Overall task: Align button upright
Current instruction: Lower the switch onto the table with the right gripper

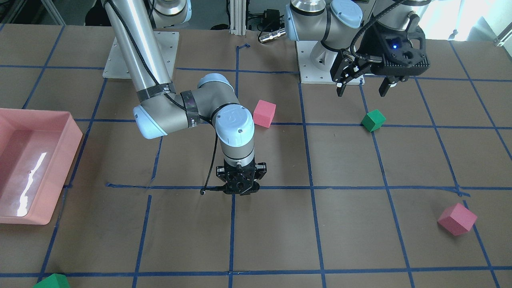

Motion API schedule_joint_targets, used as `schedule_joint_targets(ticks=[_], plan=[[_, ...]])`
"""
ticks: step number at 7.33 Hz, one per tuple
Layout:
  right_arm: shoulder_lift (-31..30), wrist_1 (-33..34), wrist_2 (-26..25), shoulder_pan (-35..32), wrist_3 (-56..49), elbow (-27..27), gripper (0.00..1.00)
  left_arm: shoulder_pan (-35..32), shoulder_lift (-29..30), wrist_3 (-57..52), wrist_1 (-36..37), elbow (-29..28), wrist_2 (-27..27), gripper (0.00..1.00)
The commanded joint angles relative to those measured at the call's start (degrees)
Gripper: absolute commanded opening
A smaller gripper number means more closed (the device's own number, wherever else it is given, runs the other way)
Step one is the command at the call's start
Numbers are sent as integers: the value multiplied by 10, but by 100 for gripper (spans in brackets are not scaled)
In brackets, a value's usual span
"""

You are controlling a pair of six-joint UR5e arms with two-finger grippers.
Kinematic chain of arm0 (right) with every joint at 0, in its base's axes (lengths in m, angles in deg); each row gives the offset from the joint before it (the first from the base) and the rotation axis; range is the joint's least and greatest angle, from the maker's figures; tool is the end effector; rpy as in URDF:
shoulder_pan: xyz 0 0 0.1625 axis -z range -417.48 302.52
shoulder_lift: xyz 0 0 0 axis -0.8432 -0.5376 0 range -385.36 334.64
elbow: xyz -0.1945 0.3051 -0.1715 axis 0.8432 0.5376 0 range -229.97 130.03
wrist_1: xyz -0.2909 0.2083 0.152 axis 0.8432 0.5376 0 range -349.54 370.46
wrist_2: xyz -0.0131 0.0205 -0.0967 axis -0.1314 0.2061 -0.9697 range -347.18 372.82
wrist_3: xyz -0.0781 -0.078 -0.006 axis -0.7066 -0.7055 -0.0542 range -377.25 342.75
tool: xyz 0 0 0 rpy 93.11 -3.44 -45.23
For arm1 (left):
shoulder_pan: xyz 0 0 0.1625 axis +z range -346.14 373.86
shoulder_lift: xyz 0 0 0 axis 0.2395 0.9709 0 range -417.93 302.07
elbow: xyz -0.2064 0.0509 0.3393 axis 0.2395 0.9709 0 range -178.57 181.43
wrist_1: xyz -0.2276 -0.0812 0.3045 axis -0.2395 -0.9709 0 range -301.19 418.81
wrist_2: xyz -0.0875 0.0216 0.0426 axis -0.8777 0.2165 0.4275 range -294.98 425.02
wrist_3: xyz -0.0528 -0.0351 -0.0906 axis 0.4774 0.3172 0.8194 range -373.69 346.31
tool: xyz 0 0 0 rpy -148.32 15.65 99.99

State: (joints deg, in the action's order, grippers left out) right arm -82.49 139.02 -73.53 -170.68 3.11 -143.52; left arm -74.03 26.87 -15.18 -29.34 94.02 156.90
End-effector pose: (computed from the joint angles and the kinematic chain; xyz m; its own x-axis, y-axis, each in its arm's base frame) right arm 0.3712 -0.5099 0.1754 -0.9960 -0.0510 -0.0727 -0.0502 0.9987 -0.0127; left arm -0.1135 -0.4410 0.4754 -0.9993 -0.0134 -0.0347 -0.0107 0.9970 -0.0769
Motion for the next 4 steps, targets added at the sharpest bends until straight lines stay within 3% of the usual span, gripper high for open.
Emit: schedule_joint_targets(ticks=[1, 4], plan=[[-3, -1, 0, 1, 0, -21, 46, 0, 0, 0, 0, 0, 0, 100], [-14, -1, 2, 1, 0, -23, 62, 1, 0, 0, 0, 0, 0, 100]])
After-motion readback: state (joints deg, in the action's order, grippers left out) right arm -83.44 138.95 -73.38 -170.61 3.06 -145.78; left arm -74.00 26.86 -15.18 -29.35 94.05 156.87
